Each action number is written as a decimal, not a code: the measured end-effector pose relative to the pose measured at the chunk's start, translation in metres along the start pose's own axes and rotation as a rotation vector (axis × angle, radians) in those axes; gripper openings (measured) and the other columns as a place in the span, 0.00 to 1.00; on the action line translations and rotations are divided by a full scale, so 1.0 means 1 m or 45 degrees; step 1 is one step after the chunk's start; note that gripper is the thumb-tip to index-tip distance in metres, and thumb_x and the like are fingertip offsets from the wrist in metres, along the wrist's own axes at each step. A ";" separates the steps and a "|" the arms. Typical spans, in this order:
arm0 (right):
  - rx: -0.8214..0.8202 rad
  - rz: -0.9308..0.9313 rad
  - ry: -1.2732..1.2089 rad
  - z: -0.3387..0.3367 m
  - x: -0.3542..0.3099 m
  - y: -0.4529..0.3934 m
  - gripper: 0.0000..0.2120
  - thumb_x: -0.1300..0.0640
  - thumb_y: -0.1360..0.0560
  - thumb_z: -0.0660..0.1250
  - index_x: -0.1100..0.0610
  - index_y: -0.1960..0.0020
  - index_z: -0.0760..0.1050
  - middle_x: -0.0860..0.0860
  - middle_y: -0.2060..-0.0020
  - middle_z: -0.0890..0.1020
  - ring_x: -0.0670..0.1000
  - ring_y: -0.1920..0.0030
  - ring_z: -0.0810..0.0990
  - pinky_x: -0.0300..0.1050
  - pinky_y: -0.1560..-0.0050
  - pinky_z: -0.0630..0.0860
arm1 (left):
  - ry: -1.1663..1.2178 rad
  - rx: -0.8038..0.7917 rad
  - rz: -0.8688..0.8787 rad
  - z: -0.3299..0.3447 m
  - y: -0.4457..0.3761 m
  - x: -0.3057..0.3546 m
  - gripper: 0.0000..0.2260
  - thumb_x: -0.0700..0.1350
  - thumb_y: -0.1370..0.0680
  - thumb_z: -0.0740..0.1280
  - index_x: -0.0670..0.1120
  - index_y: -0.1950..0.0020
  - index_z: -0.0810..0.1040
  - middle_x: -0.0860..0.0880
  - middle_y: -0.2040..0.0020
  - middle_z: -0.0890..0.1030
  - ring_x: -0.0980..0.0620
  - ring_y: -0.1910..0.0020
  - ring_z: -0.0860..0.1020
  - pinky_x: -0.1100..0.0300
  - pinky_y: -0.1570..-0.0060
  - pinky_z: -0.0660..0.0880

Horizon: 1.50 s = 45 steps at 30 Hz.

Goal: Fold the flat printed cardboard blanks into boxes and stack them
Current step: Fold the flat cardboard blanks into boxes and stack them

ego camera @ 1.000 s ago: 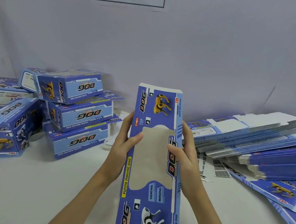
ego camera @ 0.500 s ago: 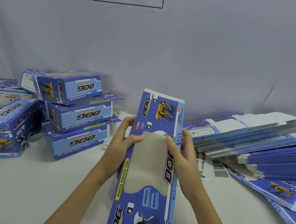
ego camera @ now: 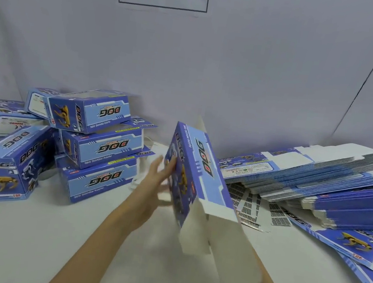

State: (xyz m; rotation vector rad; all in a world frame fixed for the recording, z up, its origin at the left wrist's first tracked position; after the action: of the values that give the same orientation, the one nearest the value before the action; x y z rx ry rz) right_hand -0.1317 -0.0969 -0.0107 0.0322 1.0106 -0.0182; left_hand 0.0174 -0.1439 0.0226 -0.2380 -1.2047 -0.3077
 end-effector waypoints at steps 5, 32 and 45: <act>-0.057 -0.191 0.553 0.006 0.001 0.012 0.13 0.43 0.31 0.73 0.48 0.50 0.87 0.46 0.57 0.89 0.45 0.56 0.89 0.37 0.58 0.82 | 0.163 -0.125 -0.173 0.007 0.004 -0.010 0.31 0.63 0.30 0.78 0.49 0.32 0.82 0.42 0.39 0.85 0.42 0.44 0.86 0.49 0.51 0.84; 0.134 -0.364 0.222 -0.009 -0.047 0.020 0.20 0.52 0.21 0.72 0.47 0.32 0.71 0.58 0.44 0.85 0.58 0.50 0.88 0.50 0.57 0.86 | -0.139 -0.038 0.323 0.002 -0.003 -0.004 0.19 0.52 0.25 0.75 0.54 0.38 0.74 0.59 0.50 0.84 0.52 0.50 0.87 0.61 0.59 0.83; 0.094 -0.222 0.535 -0.008 -0.033 0.017 0.22 0.38 0.23 0.66 0.54 0.41 0.77 0.56 0.49 0.89 0.56 0.50 0.89 0.42 0.58 0.85 | -0.073 -0.017 -0.006 -0.001 -0.006 -0.012 0.22 0.66 0.20 0.63 0.50 0.39 0.80 0.46 0.45 0.87 0.46 0.45 0.86 0.50 0.48 0.85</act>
State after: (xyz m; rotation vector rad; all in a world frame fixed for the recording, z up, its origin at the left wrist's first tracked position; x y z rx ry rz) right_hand -0.1561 -0.0799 0.0136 0.0154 1.4303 -0.2155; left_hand 0.0126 -0.1483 0.0109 -0.2571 -1.2602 -0.3148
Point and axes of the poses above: each hand's wrist, its own y-axis away from the middle knuckle, its own z-axis out of the palm, x = y × z, the point moved 6 cm from there along -y, towards the middle knuckle
